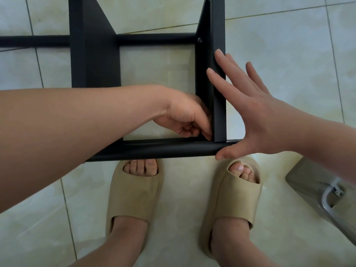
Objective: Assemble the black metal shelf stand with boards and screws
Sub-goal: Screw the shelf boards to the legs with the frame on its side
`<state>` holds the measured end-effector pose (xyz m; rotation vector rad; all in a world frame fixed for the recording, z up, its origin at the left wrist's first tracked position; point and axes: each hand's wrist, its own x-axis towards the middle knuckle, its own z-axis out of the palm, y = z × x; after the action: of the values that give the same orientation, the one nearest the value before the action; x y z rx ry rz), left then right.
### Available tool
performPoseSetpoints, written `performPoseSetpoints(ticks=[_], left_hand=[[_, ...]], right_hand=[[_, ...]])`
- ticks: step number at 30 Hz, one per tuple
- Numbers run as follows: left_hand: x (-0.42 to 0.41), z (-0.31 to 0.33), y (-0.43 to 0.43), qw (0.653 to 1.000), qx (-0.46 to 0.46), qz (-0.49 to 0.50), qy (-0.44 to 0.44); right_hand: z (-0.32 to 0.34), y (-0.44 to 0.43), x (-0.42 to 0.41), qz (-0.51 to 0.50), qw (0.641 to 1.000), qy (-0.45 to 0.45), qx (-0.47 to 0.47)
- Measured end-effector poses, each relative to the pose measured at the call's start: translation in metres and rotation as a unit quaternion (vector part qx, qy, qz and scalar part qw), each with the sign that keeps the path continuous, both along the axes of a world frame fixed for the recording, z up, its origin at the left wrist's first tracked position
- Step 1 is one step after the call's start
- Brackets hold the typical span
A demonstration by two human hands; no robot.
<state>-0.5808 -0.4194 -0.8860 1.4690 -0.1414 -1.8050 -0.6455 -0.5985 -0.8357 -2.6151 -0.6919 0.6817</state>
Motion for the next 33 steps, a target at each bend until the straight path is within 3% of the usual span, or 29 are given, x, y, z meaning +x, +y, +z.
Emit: performPoseSetpoints(ticks=[11,17,33], left_hand=[[-0.0012,-0.005,0.007,0.998,-0.001,0.026,0.06],[-0.0027,-0.0014,0.0025,1.0,0.023,-0.011,0.001],[-0.0027,0.0003,0.0022,0.999,0.001,0.025,0.021]], right_hand=[[-0.0006,0.0002,0.0001,-0.001,1.0,0.0,0.0],[-0.0009,-0.0001,0.0003,-0.001,1.0,-0.004,-0.002],[-0.002,-0.0016,-0.0001,0.009,1.0,-0.011,-0.011]])
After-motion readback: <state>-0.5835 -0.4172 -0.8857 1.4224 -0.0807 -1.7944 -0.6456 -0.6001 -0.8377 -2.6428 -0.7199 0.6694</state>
